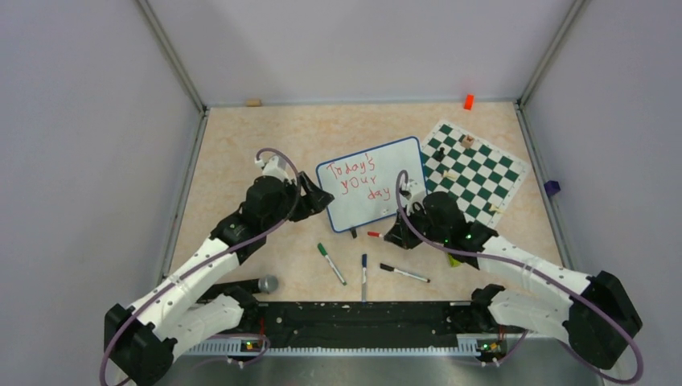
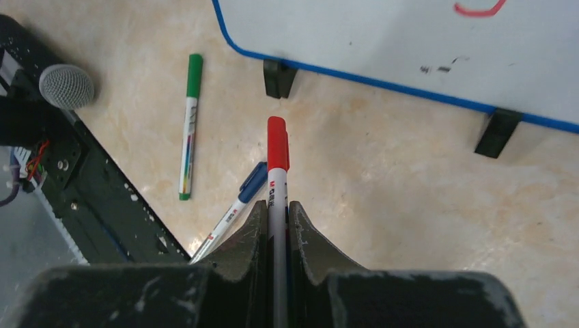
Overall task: Write a sentence on the whiteboard
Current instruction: Put down the whiteboard marker at the center of the board, then reset both arms
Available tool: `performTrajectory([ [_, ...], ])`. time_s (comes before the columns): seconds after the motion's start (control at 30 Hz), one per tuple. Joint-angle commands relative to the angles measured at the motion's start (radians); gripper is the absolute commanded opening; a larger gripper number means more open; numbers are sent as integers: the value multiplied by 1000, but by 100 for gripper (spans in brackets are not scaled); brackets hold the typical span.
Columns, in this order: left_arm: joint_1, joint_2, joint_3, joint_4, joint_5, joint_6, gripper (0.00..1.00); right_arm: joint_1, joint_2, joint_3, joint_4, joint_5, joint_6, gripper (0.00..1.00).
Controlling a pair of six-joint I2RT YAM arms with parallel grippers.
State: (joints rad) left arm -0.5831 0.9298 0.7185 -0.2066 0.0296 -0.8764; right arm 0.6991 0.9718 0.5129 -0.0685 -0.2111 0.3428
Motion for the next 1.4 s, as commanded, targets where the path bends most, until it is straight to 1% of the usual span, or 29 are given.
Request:
performTrajectory([
  [0.0, 5, -28, 45, -119, -92, 184, 74, -7, 97, 91, -104, -146, 4, 0],
  [0.07, 5, -36, 38, -135, -141, 217, 74, -9, 113, 81, -69, -123, 21, 0],
  [0.1, 4, -38, 31, -137, -160, 226, 67, -10, 119, 70, -43, -110, 30, 0],
  [0.13, 4, -39, 19, -132, -168, 238, 61, -13, 121, 59, -21, -94, 40, 3],
  [0.2, 4, -36, 10, -129, -181, 251, 58, -26, 130, 36, 23, -72, 58, 12],
  [0.23, 6, -34, 8, -129, -186, 255, 53, -35, 133, 24, 42, -64, 66, 19],
  [0.27, 5, -32, 4, -124, -186, 262, 39, -48, 138, 16, 54, -59, 71, 25],
  [0.3, 5, -26, 6, -124, -189, 270, 21, -58, 139, 8, 59, -52, 74, 37],
  [0.33, 6, -23, 8, -132, -203, 264, 6, -68, 139, 4, 60, -40, 76, 47],
  [0.37, 5, -22, 9, -140, -221, 259, 3, -80, 137, 2, 56, -26, 75, 54],
  [0.43, 6, -29, -1, -138, -249, 269, 1, -114, 126, -2, 42, -16, 71, 62],
  [0.57, 5, -67, -52, -99, -289, 294, 0, -173, 57, -8, 7, 11, 54, 68],
  [0.67, 6, -110, -103, -42, -316, 307, 0, -217, 9, -7, -19, 78, 50, 68],
  [0.77, 12, -132, -123, -12, -340, 313, 0, -250, -50, -23, -6, 146, 60, 68],
  [0.9, 56, -97, -119, 3, -270, 322, 0, -288, -149, -51, 5, 312, 68, 68],
  [1.0, 92, -71, -124, 8, -223, 312, 0, -351, -210, -60, 11, 415, 75, 68],
  [1.07, 116, -68, -137, 19, -207, 309, 0, -398, -239, -82, 50, 469, 67, 69],
  [1.13, 145, -71, -150, 35, -178, 309, 0, -435, -268, -123, 134, 500, 37, 70],
  [1.17, 165, -73, -159, 49, -155, 304, 0, -452, -281, -147, 176, 518, 20, 70],
  [1.23, 227, -73, -189, 92, -55, 285, 0, -486, -301, -195, 262, 556, -19, 71],
  [1.27, 274, -63, -202, 122, 31, 265, 0, -515, -304, -209, 284, 569, -39, 72],
  [1.3, 327, -35, -208, 146, 164, 238, 0, -553, -296, -209, 285, 563, -33, 73],
  [1.37, 408, 36, -209, 184, 314, 216, 0, -646, -252, -199, 304, 495, -28, 74],
])
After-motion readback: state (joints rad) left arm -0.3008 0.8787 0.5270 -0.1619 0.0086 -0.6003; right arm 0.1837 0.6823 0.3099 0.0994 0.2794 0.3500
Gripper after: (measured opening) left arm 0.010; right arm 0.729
